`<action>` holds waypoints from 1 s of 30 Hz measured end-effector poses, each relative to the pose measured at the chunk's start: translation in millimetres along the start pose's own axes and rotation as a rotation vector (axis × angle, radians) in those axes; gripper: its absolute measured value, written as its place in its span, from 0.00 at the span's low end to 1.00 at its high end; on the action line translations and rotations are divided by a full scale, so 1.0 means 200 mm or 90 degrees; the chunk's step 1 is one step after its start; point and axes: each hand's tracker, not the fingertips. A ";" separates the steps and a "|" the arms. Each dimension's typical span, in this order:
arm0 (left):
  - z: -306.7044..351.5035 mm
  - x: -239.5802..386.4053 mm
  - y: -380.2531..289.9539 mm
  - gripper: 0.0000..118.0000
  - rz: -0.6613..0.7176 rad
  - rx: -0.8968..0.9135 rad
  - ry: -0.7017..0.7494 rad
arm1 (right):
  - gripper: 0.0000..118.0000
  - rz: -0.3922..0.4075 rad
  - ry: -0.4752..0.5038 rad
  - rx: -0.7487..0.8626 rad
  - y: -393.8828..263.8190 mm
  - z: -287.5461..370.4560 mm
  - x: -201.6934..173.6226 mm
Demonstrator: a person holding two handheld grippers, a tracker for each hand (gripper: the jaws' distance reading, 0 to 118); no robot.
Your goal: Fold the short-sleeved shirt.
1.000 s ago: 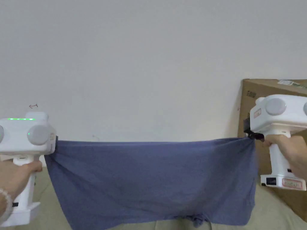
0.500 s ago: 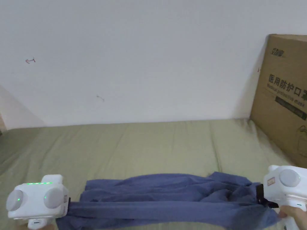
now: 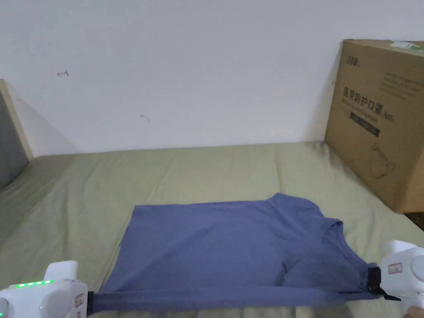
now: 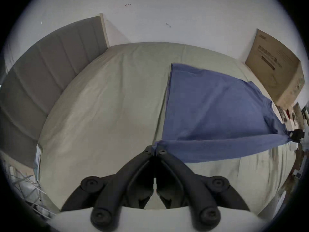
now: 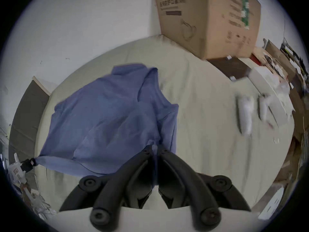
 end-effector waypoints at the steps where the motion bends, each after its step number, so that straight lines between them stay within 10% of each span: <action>1: 0.05 0.01 -0.12 0.00 -0.025 -0.011 0.010 | 0.02 -0.004 0.000 -0.010 -0.10 0.04 0.04; 18: 0.38 -0.05 -0.74 0.02 -0.032 -0.021 0.013 | 0.03 -0.010 0.028 0.004 -0.69 0.32 0.27; 20: 0.39 -0.05 -0.72 0.25 -0.027 -0.029 -0.008 | 0.27 -0.005 0.036 -0.001 -0.66 0.33 0.28; 22: 0.41 -0.07 -0.71 0.85 -0.004 -0.041 -0.026 | 0.63 0.012 0.041 0.013 -0.65 0.38 0.27; 23: 0.43 -0.08 -0.71 0.93 0.006 -0.041 -0.035 | 0.64 0.025 0.040 0.021 -0.65 0.41 0.26; 28: 0.59 -0.06 -0.74 0.77 0.000 -0.001 -0.035 | 0.58 0.085 0.034 0.039 -0.68 0.50 0.22; 29: 0.64 -0.06 -0.76 0.58 -0.002 0.005 -0.039 | 0.43 0.087 0.035 0.041 -0.70 0.51 0.21; 30: 0.66 -0.06 -0.78 0.17 -0.002 0.009 -0.044 | 0.08 0.086 0.035 0.043 -0.73 0.51 0.21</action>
